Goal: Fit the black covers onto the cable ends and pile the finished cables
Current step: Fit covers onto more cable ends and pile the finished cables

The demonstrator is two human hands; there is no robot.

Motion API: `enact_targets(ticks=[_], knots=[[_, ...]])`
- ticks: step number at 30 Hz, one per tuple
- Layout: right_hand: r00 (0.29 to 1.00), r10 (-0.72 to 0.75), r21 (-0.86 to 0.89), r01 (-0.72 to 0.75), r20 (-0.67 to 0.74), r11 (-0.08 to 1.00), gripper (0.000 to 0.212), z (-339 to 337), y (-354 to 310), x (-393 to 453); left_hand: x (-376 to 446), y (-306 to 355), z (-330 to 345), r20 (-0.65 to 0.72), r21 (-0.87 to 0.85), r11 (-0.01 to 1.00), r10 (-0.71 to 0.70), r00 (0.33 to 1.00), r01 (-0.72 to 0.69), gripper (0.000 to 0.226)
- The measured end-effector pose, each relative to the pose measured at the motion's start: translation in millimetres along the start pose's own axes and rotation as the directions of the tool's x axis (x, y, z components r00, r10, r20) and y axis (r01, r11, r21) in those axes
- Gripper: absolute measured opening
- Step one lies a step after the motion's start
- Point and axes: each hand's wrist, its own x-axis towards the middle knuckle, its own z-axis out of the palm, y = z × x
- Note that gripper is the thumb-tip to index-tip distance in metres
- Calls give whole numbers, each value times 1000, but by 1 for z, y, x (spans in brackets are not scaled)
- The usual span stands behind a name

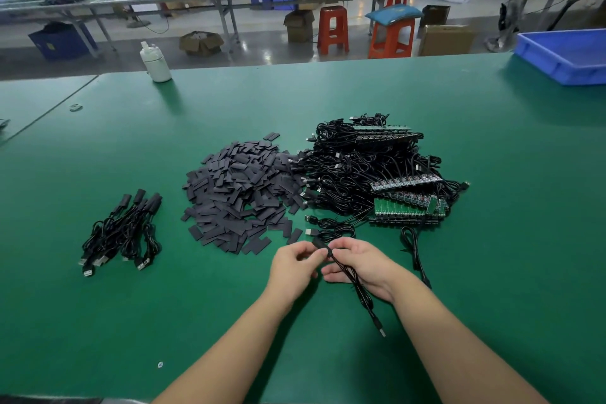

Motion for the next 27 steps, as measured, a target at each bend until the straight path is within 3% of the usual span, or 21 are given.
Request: enact_targets(ticks=[4, 7, 10, 12, 15, 17, 19, 21, 23, 27], knots=[[1000, 1, 101, -2, 2, 995, 8, -4, 0, 0, -1, 3, 8, -75, -117, 993, -16, 997, 7, 22], [1000, -15, 184, 12, 13, 983, 18, -10, 1, 0, -1, 7, 7, -89, -240, 971, -14, 996, -8, 20], [1000, -30, 195, 30, -3, 980, 25, -13, 0, 1, 1, 11, -4, -31, -495, 868, -53, 998, 30, 17], [999, -24, 196, 29, -25, 980, 27, -12, 0, 1, 1, 13, -18, 1, -562, 826, -56, 998, 47, 13], [994, -28, 141, 42, -103, 989, 23, -10, -3, 0, 1, 9, -55, -2, -366, 930, -30, 1000, 27, 15], [970, -92, -115, 68, -223, 991, 16, -8, -4, -2, 4, 3, -91, -42, -135, 991, -27, 999, 21, 16], [896, -280, -496, 80, -345, 865, 14, -11, -2, -5, 11, -4, -131, -127, 58, 998, -22, 992, 30, 14], [799, -474, -736, 59, -370, 674, 17, -17, 4, -6, 22, -11, -167, -247, 227, 972, -9, 969, 67, 12], [762, -549, -789, 83, -344, 609, 19, -22, 11, -7, 40, -18, -199, -346, 371, 920, 8, 938, 129, 11], [747, -570, -797, 89, -343, 597, 22, -23, 19, -4, 88, -27, -253, -467, 567, 787, 64, 882, 243, 23]])
